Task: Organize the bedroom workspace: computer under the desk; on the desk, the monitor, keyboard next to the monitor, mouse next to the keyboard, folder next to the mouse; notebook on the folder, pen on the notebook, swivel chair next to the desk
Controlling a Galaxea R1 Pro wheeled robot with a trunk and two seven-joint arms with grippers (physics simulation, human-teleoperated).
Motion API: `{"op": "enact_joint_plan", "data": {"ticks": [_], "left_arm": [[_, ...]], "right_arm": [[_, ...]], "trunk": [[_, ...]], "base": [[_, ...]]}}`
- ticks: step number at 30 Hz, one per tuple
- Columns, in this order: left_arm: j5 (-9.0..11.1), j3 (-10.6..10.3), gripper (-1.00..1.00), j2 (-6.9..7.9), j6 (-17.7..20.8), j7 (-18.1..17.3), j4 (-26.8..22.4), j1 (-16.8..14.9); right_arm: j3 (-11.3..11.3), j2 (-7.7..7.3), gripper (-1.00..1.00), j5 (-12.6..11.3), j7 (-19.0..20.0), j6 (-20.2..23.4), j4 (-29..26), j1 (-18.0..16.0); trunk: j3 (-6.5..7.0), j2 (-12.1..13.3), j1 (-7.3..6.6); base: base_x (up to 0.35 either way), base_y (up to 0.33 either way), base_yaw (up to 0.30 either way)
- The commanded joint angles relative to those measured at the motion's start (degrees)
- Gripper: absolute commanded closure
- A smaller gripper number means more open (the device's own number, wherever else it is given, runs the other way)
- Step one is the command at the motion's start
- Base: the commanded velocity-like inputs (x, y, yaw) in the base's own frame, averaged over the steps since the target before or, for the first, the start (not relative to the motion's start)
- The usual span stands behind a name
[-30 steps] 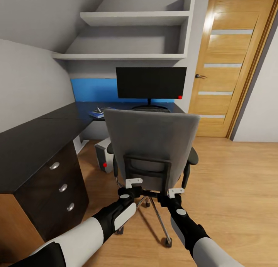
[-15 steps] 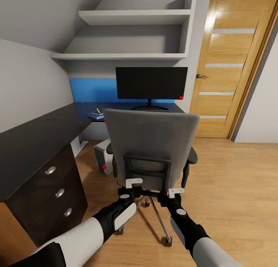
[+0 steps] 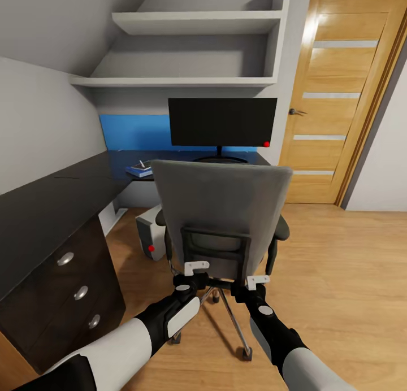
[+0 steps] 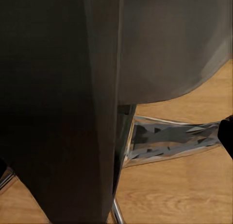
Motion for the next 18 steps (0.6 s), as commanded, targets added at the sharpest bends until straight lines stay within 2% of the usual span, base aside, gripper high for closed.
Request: {"op": "enact_joint_plan", "data": {"ticks": [1,6,18], "left_arm": [[0.0,-0.2,-1.00,0.00,0.3,0.4,0.0,-0.1],[0.0,-0.2,-1.00,0.00,0.3,0.4,0.0,-0.1],[0.0,-0.2,-1.00,0.00,0.2,0.3,0.0,-0.1]], "right_arm": [[0.3,-0.03,-1.00,0.2,-0.5,-0.1,0.1,0.0],[0.3,-0.04,-1.00,0.2,-0.5,-0.1,0.1,0.0],[0.3,-0.04,-1.00,0.2,-0.5,-0.2,0.1,0.0]], "trunk": [[-0.06,0.0,-0.01],[-0.06,0.0,-0.01],[-0.06,0.0,-0.01]], "base": [[0.027,0.000,0.000],[0.167,0.000,0.000],[0.305,0.000,0.000]]}}
